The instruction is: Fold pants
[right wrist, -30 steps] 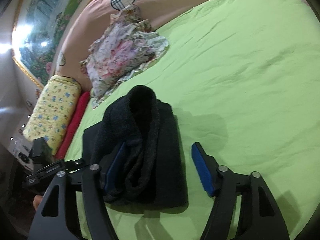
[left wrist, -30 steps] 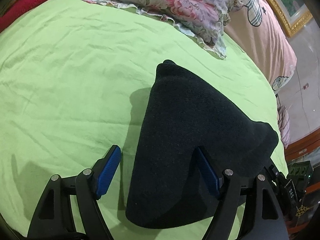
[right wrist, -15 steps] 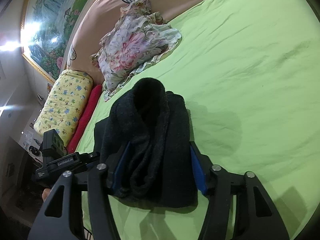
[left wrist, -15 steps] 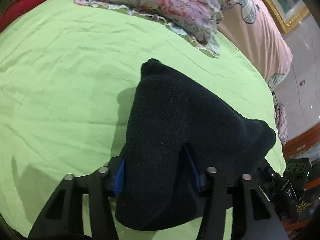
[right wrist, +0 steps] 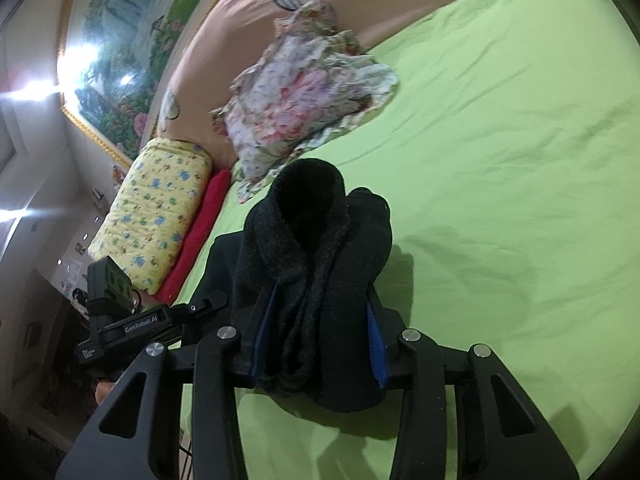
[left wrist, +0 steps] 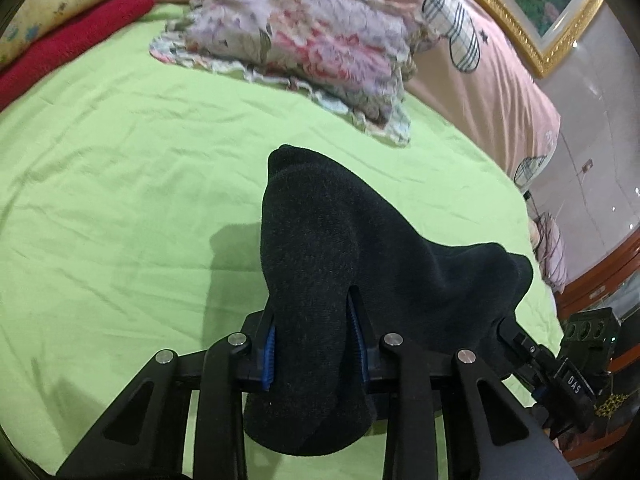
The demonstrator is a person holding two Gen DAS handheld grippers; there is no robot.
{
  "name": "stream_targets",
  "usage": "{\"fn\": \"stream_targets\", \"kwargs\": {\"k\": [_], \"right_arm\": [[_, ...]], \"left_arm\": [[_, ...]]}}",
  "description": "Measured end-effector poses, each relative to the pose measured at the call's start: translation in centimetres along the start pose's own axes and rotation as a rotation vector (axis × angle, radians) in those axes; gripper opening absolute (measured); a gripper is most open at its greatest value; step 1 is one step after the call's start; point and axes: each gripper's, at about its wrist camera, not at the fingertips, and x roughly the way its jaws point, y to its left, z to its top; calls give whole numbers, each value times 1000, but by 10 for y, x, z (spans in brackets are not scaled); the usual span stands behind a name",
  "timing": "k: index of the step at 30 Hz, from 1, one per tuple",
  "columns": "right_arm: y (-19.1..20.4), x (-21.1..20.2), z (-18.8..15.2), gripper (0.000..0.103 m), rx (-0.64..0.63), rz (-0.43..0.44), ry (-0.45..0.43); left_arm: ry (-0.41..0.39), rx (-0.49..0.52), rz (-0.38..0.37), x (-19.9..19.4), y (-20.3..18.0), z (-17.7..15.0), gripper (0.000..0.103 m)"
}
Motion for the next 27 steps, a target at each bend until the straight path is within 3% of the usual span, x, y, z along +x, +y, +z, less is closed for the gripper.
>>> {"fn": "stream_targets", "kwargs": {"k": [12,27], "right_arm": [[43,36,9,42,-36,75,40],[70,102,38,42,-63,75,87]], "left_arm": [[-98,-52,30,-53,40,19,30],[-134,-71,107,-49,73,63,30]]}}
